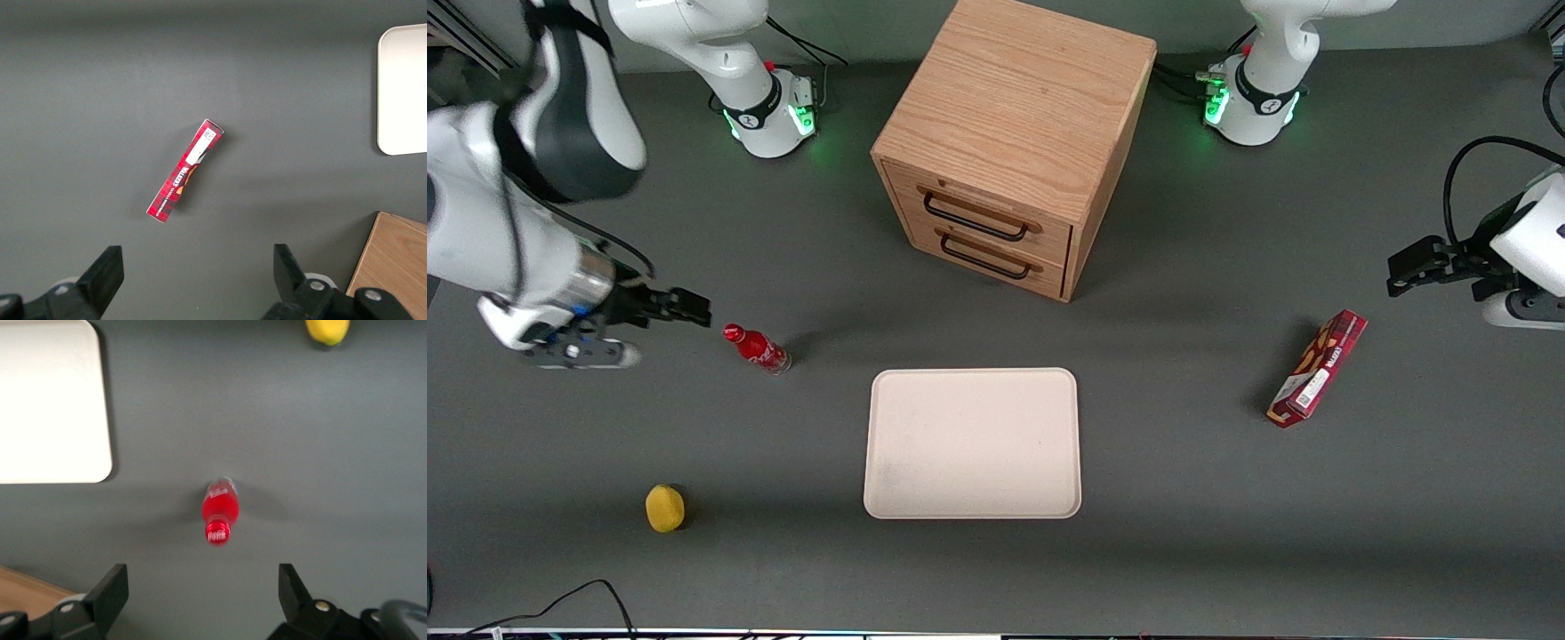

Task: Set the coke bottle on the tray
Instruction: 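Lower the right gripper over the red Coca-Cola bottle lying on the table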

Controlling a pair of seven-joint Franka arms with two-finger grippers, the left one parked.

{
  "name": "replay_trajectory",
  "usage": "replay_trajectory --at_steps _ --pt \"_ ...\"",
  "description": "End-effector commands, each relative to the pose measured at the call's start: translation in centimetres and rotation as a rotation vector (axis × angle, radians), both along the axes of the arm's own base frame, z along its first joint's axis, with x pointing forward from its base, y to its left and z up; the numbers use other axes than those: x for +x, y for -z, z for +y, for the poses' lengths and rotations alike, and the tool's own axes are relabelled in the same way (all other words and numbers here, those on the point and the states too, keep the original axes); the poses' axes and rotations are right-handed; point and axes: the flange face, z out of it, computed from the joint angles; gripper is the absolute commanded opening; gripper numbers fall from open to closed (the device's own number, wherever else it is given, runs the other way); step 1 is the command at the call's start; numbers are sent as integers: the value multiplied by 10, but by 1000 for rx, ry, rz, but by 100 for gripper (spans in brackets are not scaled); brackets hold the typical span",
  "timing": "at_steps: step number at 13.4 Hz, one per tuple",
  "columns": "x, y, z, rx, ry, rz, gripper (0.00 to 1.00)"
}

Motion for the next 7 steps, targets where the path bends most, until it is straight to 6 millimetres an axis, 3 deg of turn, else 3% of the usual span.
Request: replay_trajectory --at_steps 1,3,6,7 --pt "-30 57 -2 12 2 -24 99" --pt "-47 83 9 4 -26 -23 99" --pt "-52 98 6 -15 -60 -27 99" --pt "-50 102 -3 -15 -64 -35 99"
